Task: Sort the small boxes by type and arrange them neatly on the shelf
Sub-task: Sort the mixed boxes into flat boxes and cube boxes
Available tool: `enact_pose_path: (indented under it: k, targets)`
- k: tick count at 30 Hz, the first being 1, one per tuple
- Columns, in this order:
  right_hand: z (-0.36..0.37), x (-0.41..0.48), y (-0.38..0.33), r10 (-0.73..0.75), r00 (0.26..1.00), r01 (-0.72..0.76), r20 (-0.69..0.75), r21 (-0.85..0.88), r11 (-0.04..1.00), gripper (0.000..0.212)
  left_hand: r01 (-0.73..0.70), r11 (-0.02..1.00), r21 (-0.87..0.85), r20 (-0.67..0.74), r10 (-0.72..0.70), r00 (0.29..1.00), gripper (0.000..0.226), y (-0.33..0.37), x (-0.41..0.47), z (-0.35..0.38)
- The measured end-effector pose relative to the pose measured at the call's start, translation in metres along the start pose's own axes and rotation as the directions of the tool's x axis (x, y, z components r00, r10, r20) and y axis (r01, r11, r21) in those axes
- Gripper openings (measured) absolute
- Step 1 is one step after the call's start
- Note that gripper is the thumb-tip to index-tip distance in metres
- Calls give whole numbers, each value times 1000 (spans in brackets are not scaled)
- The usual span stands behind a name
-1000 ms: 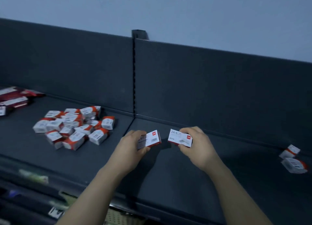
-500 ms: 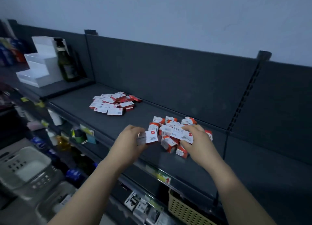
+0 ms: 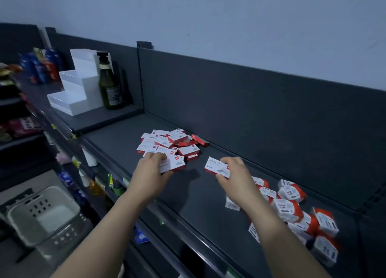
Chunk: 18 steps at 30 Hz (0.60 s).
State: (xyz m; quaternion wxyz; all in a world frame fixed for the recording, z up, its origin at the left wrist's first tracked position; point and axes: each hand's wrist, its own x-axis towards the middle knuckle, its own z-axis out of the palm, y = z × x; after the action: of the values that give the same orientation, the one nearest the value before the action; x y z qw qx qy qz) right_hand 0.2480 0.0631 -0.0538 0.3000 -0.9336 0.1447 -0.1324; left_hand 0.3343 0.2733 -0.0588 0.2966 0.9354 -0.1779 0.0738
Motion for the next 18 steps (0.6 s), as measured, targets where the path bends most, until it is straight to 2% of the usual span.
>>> enact_pose_path:
  k: [6, 12, 18]
  targets:
    - [35, 60, -9, 22, 998, -23, 55, 19, 1000, 37, 60, 997, -41, 20, -59, 998, 43, -26, 55, 14]
    - [68, 99, -17, 38, 997, -42, 65, 56, 998, 38, 64, 997, -47, 101, -59, 993, 42, -49, 104, 27]
    - [96, 123, -29, 124, 991, -126, 39, 39, 991, 35, -38, 999, 5, 194, 37, 980, 45, -67, 141, 34]
